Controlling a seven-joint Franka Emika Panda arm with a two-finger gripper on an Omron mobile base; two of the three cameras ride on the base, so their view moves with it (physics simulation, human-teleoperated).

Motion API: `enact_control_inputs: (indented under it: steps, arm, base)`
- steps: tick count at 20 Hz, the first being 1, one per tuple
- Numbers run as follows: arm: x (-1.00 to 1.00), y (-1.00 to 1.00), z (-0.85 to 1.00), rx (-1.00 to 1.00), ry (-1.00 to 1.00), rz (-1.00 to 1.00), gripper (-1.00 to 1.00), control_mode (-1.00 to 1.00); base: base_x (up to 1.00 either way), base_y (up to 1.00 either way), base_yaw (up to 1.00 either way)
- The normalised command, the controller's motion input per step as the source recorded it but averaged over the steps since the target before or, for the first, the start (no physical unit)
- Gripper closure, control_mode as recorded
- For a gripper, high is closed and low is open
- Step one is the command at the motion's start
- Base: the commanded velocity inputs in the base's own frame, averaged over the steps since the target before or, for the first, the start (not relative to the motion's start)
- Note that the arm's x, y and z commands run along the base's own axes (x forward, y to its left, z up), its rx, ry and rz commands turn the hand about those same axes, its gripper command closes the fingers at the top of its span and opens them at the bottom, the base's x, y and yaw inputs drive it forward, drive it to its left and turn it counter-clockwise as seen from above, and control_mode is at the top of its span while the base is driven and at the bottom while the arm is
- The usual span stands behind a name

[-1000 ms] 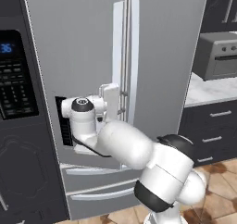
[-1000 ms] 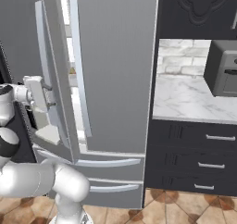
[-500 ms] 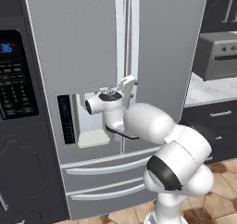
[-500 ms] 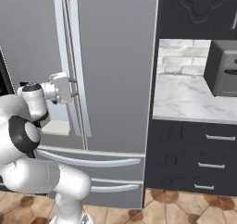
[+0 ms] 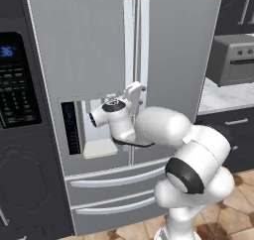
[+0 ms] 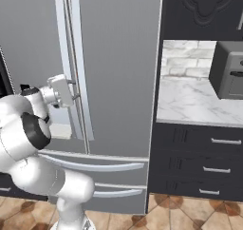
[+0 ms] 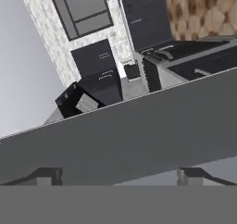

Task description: Place the tupperware on the second highest shelf of the fridge. Make space for the tupperware among the existing items by rearranging them on the shelves if needed. Close the fridge door when finished.

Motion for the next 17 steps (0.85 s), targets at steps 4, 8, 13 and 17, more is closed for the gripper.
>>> enact_control_inputs:
  steps: [4,8,13,17]
  arm:
    - [0.81,1.00,0.00,-0.09,-0.23,-0.44,-1.00,-1.00]
    - [1.00,0.92,0.00,-0.09,-0.15,-0.53,-1.00,-1.00]
    - [1.00,0.08,0.02,0.00,-0.07,-0.30,-1.00,-1.00]
    - [1.00,-0.12,0.00,0.04,-0.04,-0.12,-1.00,-1.00]
  base:
    - [0.00,0.00,0.00]
    - [0.00,0.00,0.00]
    - [0.00,0.00,0.00]
    - [0.00,0.00,0.00]
